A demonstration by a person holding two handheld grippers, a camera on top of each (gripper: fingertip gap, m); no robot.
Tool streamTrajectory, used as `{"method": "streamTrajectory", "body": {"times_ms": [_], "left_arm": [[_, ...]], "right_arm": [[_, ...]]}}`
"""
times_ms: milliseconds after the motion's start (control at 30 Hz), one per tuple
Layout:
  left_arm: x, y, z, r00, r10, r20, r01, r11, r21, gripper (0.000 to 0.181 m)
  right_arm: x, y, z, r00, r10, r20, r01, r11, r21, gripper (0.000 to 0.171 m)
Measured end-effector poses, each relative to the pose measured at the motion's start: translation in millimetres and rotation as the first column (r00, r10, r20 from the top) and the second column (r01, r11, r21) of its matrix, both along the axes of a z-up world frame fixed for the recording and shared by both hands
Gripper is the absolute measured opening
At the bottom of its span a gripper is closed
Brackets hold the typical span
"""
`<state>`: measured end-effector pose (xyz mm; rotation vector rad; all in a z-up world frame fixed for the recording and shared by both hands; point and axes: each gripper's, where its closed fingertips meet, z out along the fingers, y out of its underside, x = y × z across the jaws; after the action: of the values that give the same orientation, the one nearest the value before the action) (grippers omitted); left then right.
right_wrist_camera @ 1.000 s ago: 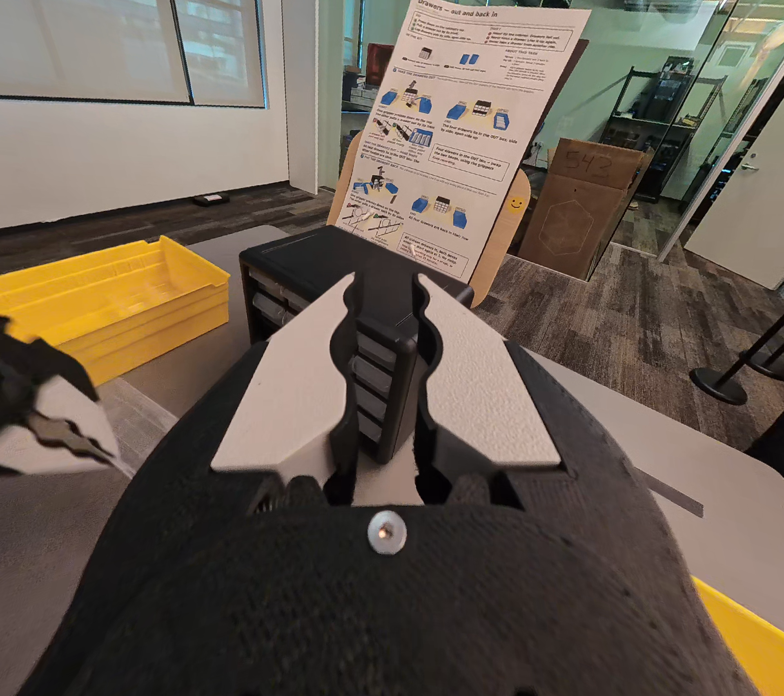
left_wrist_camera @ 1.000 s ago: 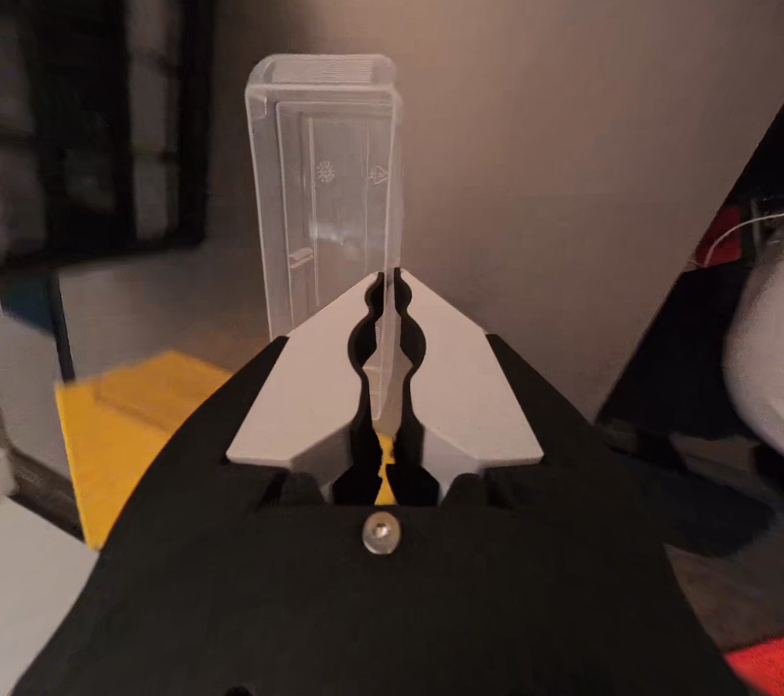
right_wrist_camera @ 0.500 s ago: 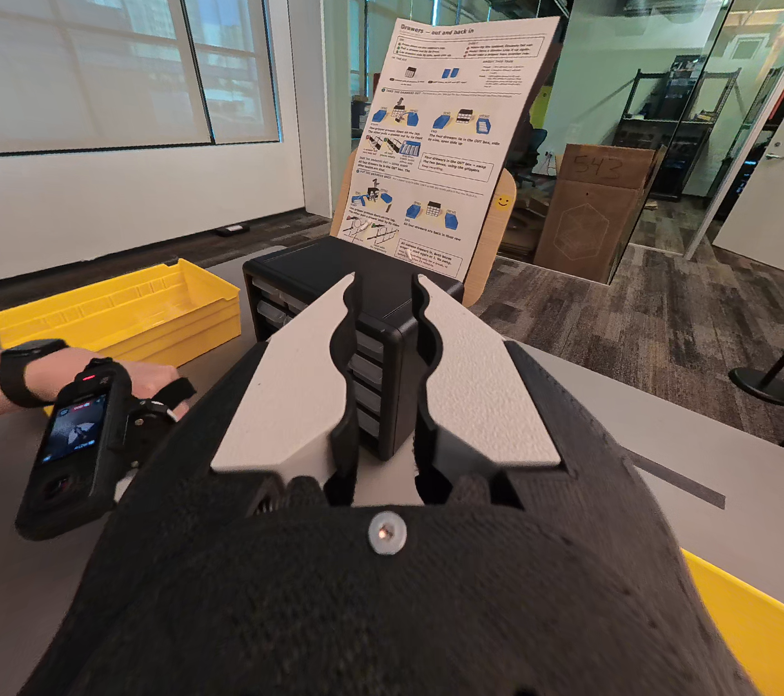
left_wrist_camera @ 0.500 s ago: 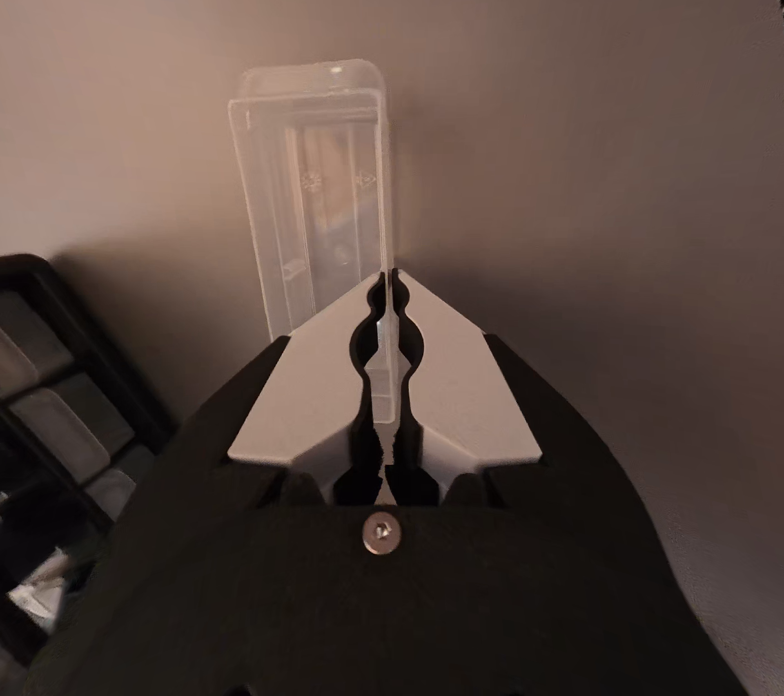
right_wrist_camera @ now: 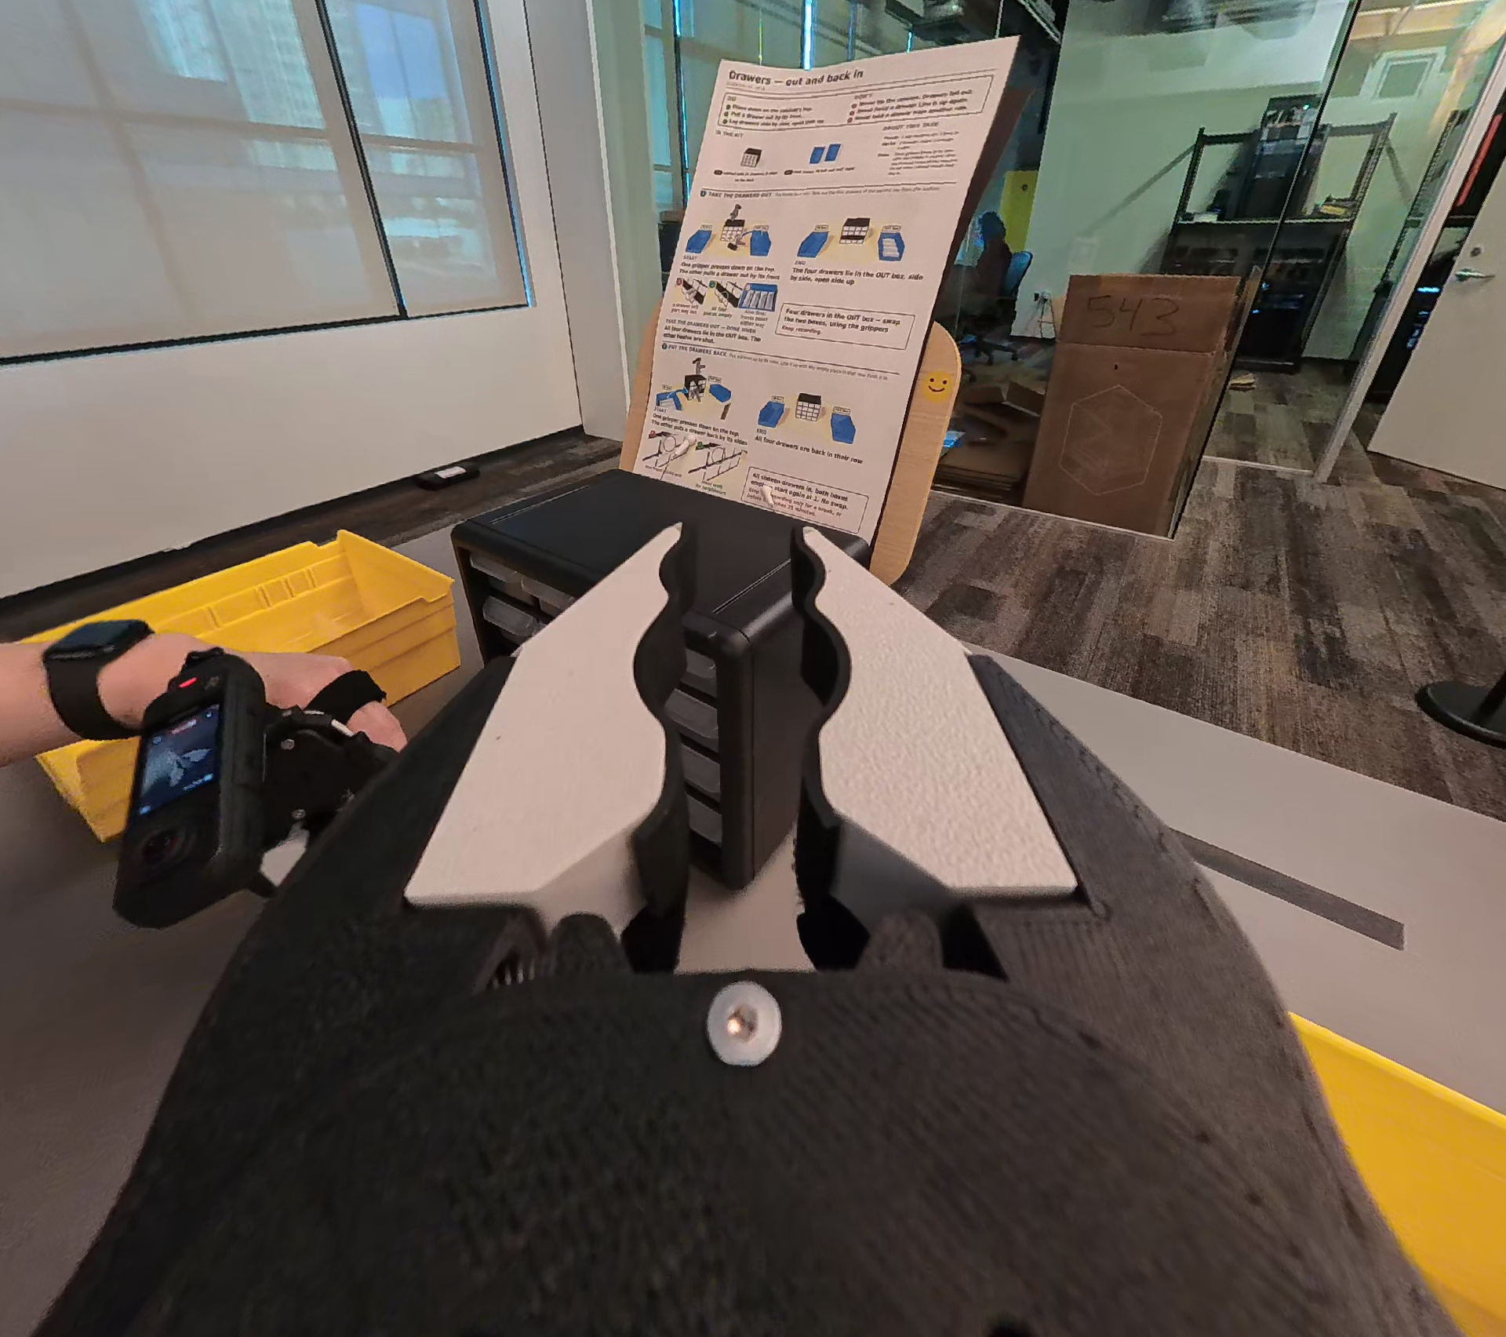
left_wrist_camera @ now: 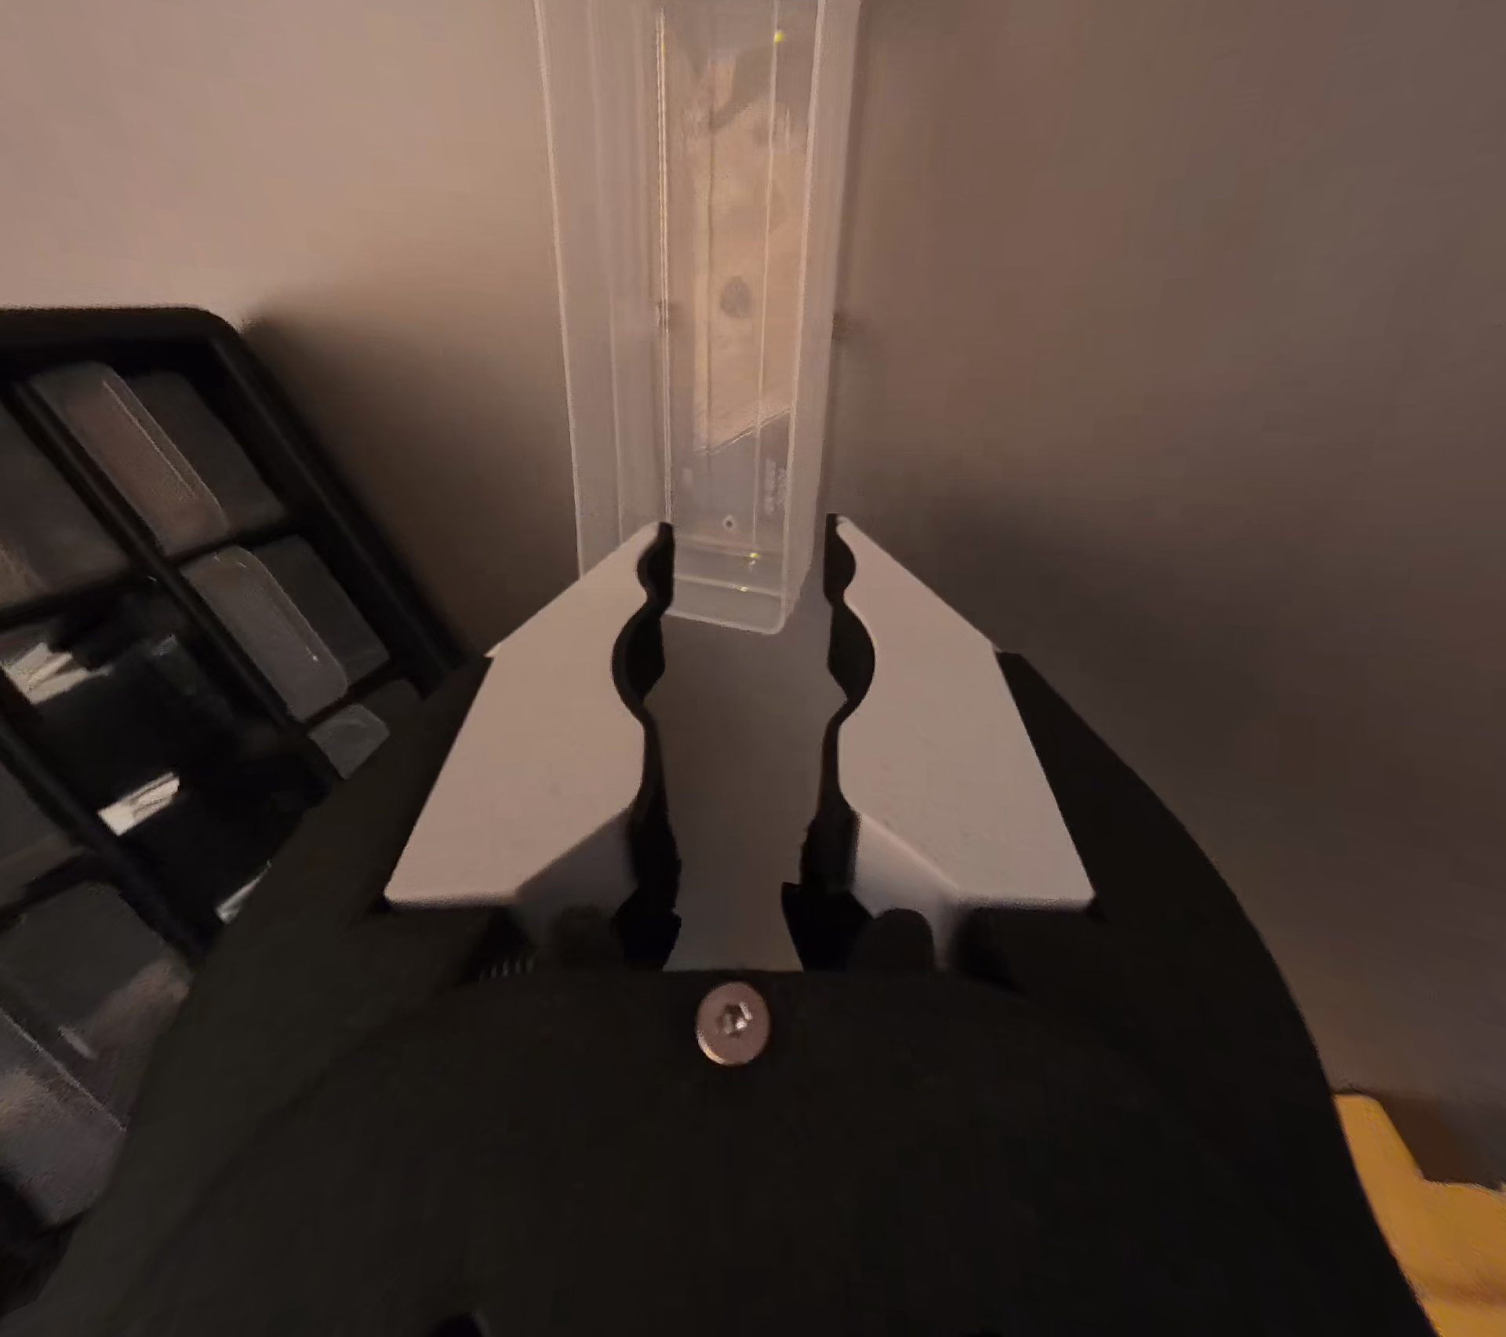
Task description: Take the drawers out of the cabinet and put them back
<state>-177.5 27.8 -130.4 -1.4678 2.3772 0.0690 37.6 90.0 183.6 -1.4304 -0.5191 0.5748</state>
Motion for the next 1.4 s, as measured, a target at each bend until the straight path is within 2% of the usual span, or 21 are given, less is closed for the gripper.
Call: {"method": "streamTrajectory", "body": {"times_ms": [100, 167, 233, 333, 500, 600, 800, 900, 1000, 1067, 1100, 1167, 1233, 1300, 1400], "left_arm": [[-1, 13, -3, 0.998, 0.043, 0.045, -0.044, 0.998, 0.034, 0.032], [2, 20, -1, 0.991, 0.101, 0.085, -0.102, 0.995, 0.019, 0.048], [4, 27, 2, 0.981, 0.145, 0.133, -0.146, 0.989, 0.001, 0.055], [2, 41, 10, 0.961, 0.199, 0.192, -0.21, 0.977, 0.034, 0.053], [-6, 39, 23, 0.931, 0.242, 0.274, -0.255, 0.967, 0.012, 0.055], [-7, 35, 54, 0.87, 0.269, 0.414, -0.289, 0.957, -0.013, 0.058], [-44, 48, 139, 0.647, 0.412, 0.641, -0.477, 0.875, -0.08, 0.059], [-72, 54, 169, 0.601, 0.408, 0.687, -0.532, 0.846, -0.037, 0.059], [-94, 73, 192, 0.561, 0.428, 0.709, -0.611, 0.792, 0.005, 0.058], [-97, 93, 206, 0.517, 0.457, 0.724, -0.647, 0.762, -0.019, 0.055], [-94, 102, 212, 0.496, 0.469, 0.73, -0.647, 0.761, -0.049, 0.053], [-86, 124, 223, 0.455, 0.492, 0.743, -0.646, 0.756, -0.105, 0.03], [-75, 141, 232, 0.429, 0.516, 0.742, -0.613, 0.769, -0.18, 0.002], [-70, 159, 237, 0.4, 0.562, 0.724, -0.595, 0.76, -0.261, 0.0], [-65, 175, 228, 0.456, 0.601, 0.657, -0.543, 0.772, -0.33, 0.0]], "right_arm": [[0, 0, -2, 1.0, 0.004, -0.004, -0.004, 1.0, -0.015, 0.022], [-2, -1, -4, 1.0, 0.013, 0.004, -0.013, 1.0, -0.024, 0.022], [-4, -1, -6, 1.0, 0.014, 0.015, -0.013, 1.0, -0.028, 0.022], [-9, -1, -7, 0.999, 0.013, 0.031, -0.012, 0.999, -0.032, 0.022], [-17, -2, -7, 0.998, 0.016, 0.063, -0.015, 0.999, -0.031, 0.024], [-20, -2, -8, 0.997, 0.018, 0.073, -0.015, 0.999, -0.036, 0.024], [-22, 2, -11, 0.997, 0.014, 0.077, -0.009, 0.998, -0.055, 0.025], [-22, 3, -13, 0.997, 0.009, 0.081, -0.004, 0.998, -0.063, 0.025], [-24, 3, -15, 0.997, 0.006, 0.078, 0.0, 0.997, -0.082, 0.024], [-34, 0, -18, 0.998, 0.051, 0.047, -0.044, 0.991, -0.127, 0.024], [-46, -8, -17, 0.993, 0.117, -0.001, -0.116, 0.981, -0.157, 0.025], [-67, -20, -12, 0.976, 0.203, -0.079, -0.214, 0.957, -0.194, 0.029], [-80, -24, -13, 0.983, 0.185, -0.022, -0.186, 0.965, -0.186, 0.034], [-88, -26, -24, 0.983, 0.154, 0.104, -0.132, 0.972, -0.192, 0.038], [-97, -39, -43, 0.963, 0.185, 0.196, -0.138, 0.963, -0.23, 0.039]]}}
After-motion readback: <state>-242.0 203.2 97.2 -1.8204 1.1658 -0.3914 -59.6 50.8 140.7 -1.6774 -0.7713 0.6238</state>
